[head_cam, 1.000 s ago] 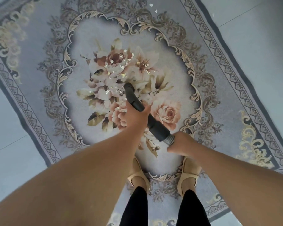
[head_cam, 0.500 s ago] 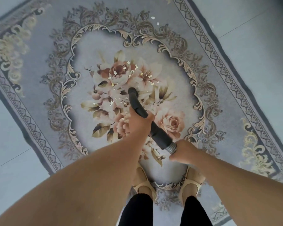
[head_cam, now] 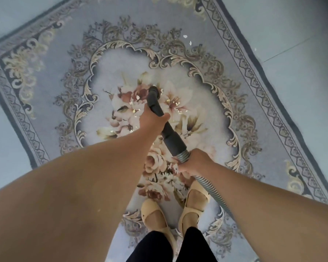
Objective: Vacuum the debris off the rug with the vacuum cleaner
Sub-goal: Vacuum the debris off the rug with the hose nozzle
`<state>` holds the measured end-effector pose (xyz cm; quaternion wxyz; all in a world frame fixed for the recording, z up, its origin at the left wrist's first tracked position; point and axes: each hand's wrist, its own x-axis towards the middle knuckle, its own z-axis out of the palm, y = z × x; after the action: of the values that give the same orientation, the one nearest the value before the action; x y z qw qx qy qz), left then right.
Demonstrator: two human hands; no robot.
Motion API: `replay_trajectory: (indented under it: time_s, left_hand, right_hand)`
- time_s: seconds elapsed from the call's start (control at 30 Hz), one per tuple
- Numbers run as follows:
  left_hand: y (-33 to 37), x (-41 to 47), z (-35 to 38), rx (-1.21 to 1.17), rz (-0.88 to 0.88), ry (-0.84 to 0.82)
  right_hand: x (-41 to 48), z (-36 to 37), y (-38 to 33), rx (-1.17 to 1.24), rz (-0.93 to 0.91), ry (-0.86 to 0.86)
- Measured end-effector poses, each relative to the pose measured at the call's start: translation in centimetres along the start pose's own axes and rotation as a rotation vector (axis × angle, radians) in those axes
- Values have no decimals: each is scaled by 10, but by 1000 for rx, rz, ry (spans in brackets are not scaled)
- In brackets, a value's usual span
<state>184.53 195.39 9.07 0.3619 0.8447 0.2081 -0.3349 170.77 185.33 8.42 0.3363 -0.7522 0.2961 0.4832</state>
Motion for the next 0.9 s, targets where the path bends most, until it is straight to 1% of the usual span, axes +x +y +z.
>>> replay_trajectory:
  time_s: [0.1,0.23,0.33,0.4,0.47,0.6,0.7,0.8,0.9]
  left_hand:
    - [-7,-20,21,-55,-43,-5]
    - [-25,-63,53,-158,-102,-20]
    - [-27,-76,64,-179,-149,-27]
    - [-24,-72,61,-174,-146,-21]
    - [-16,-54,51,-162,-105,14]
    - [14,-6,18,-52,37,63]
    - [32,21,3,51,121,52]
    - [26,23,4,89,104,11]
    - [3,3,18,61,61,0]
  right_hand:
    - [-5,-4,26,-93,15,-23]
    - [-31,-19,70,-156,41,-150]
    - [-44,-29,81,-173,46,-186]
    - [-41,-32,76,-173,37,-170]
    - [-31,-34,59,-133,18,-105]
    - [1,-35,11,4,-32,-2]
    - [20,-25,-15,103,-23,35]
    - [20,-13,-13,97,-15,24]
    - [6,0,11,33,-2,45]
